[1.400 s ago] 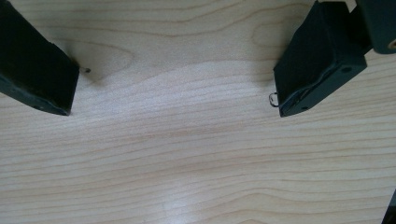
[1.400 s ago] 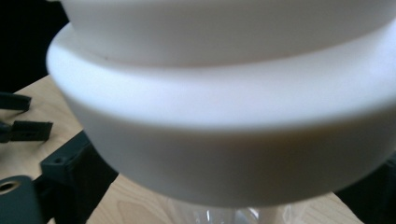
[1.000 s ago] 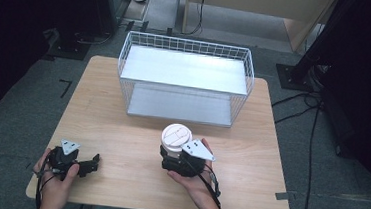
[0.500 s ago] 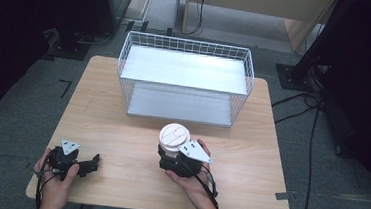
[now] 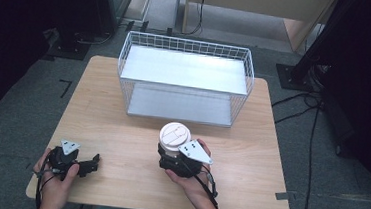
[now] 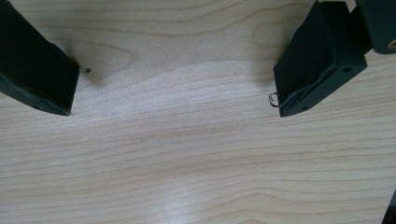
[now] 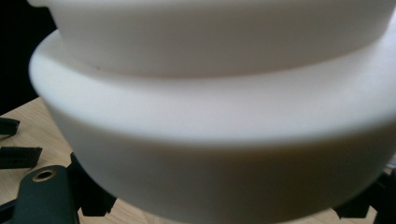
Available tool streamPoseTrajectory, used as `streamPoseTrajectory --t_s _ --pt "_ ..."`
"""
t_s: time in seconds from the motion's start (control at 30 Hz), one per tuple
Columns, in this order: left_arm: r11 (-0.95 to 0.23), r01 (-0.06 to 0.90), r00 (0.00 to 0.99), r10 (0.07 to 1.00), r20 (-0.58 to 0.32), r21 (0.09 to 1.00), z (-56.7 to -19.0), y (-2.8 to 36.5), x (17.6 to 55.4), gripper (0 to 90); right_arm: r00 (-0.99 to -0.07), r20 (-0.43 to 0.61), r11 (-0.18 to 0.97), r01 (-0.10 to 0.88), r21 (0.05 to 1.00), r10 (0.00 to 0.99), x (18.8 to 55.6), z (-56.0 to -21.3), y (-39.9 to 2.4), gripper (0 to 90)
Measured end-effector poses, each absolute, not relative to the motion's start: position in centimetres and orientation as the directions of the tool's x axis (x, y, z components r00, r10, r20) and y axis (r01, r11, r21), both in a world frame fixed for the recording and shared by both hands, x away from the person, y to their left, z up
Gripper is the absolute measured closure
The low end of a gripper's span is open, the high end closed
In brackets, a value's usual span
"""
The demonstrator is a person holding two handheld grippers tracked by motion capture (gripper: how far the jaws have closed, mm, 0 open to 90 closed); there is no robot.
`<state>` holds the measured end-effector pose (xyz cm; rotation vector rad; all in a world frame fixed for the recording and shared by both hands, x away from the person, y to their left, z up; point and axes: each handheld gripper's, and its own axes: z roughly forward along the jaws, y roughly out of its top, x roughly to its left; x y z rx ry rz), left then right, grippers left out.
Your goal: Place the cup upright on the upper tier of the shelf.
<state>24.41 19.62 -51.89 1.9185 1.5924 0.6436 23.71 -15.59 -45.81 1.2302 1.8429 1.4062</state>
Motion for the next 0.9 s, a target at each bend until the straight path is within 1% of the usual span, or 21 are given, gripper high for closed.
streamPoseTrajectory --t_s 0.9 --pt "-0.139 0.714 0.180 0.984 0.012 0.686 -51.9 19.6 24.4 0.2 -0.445 0.084 0.035 0.253 0.967 0.892 23.7 -42.6 -16.2 15.9"
